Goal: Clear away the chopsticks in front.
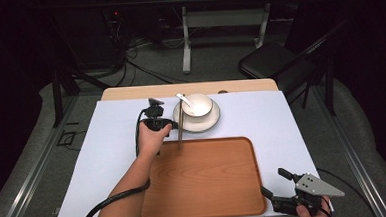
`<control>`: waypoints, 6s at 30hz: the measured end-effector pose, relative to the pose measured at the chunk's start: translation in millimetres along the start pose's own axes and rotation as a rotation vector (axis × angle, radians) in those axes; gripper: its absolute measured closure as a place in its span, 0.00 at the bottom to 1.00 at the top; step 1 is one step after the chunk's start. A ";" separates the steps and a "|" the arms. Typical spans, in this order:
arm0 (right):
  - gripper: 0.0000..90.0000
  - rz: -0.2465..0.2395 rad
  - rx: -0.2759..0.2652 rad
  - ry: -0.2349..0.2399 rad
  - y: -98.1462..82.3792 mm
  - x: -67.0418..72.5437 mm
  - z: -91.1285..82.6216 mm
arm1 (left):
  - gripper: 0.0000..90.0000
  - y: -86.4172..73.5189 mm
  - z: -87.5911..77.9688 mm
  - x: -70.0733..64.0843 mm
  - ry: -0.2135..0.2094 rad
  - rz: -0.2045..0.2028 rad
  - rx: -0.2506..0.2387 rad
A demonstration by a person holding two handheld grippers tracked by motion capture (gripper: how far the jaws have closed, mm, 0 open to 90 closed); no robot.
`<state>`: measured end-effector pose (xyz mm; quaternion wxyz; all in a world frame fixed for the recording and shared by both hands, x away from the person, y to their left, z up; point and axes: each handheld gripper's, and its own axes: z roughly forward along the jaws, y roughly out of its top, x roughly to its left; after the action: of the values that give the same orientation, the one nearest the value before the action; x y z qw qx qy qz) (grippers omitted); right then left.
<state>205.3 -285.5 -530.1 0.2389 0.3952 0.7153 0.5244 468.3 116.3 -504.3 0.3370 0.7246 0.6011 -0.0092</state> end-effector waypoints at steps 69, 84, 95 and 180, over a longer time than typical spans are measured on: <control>0.16 0.001 -0.009 -0.002 -0.2 0.1 -0.8 | 0.95 -2.8 16.1 3.6 0.046 -0.120 0.109; 0.16 0.005 -0.009 -0.001 -0.2 -0.5 -0.7 | 0.95 -4.6 2.7 13.7 0.038 -0.155 0.059; 0.16 0.008 -0.011 -0.001 -0.2 -0.7 -0.5 | 0.95 -11.0 -17.1 27.9 0.042 -0.192 0.037; 0.16 0.033 -0.024 -0.005 -0.2 -1.9 -1.4 | 0.90 -203.2 -80.7 23.7 -0.117 -0.213 0.063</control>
<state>205.3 -287.9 -529.9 0.2367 0.4056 0.7018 0.5356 265.0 187.2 -548.9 0.3455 0.6652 0.6534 -0.1061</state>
